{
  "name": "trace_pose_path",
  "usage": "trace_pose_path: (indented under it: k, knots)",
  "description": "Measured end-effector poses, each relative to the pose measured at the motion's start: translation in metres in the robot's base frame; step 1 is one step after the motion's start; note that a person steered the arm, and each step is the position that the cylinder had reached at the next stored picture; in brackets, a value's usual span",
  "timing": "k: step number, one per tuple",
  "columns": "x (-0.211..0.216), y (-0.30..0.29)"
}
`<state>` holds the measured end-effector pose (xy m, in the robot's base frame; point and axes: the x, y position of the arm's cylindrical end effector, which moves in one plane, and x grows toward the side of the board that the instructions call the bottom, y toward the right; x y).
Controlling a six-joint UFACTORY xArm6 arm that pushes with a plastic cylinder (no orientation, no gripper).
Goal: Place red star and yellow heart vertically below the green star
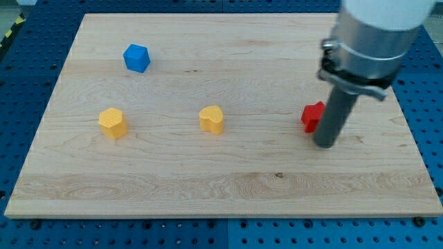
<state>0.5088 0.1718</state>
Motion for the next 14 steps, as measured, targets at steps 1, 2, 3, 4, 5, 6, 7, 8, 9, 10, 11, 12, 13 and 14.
trace_pose_path:
  k: [1, 2, 3, 4, 5, 6, 7, 8, 9, 10, 11, 12, 13, 14]
  knots:
    - [-0.008, 0.012]
    - [0.041, -0.030]
    - [0.049, -0.085]
    - [0.035, -0.112]
    - [0.003, -0.111]
    - [-0.009, -0.081]
    - [-0.022, -0.031]
    - [-0.035, 0.024]
    - [-0.042, 0.060]
    - [-0.031, 0.053]
    - [0.005, 0.007]
    - [0.007, -0.058]
    - [-0.020, -0.118]
    - [-0.051, -0.174]
